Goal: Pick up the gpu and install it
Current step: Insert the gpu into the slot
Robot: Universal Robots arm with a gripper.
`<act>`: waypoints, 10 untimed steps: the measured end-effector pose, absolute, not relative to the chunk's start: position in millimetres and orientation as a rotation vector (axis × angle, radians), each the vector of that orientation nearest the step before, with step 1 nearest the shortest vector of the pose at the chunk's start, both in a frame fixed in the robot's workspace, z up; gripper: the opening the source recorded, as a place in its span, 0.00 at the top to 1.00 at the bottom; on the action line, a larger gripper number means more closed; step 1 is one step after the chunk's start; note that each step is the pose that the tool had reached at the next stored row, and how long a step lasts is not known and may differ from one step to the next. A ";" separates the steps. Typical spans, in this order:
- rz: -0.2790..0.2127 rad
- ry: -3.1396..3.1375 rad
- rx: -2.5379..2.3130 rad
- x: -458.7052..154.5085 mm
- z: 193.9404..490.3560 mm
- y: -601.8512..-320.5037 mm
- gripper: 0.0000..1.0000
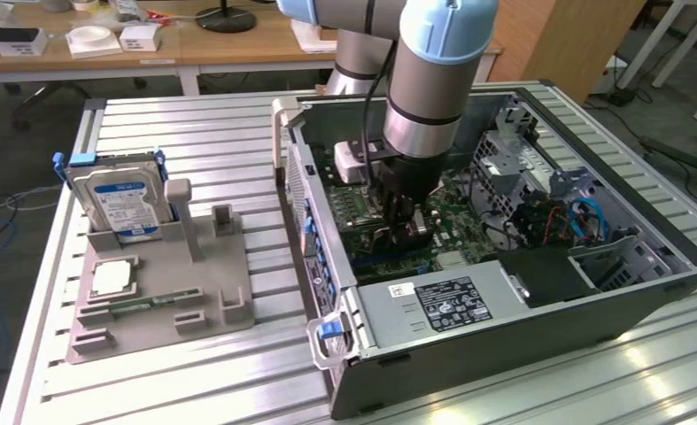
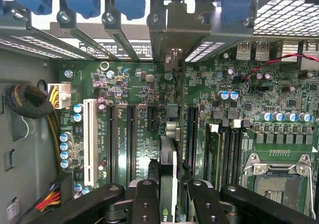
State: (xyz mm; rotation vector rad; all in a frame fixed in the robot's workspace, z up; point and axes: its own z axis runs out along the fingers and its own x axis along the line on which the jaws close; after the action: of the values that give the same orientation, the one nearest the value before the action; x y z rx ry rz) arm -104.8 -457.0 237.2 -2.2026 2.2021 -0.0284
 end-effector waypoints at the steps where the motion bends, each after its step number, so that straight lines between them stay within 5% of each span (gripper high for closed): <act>1: -0.029 2.202 -2.202 -105.2 237.2 -457.0 0.73; 10: -0.030 2.202 -2.202 -105.5 237.1 -457.1 0.73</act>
State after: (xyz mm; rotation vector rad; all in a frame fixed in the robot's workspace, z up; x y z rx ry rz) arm -105.5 -457.1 237.1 -2.2021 2.2015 -0.0299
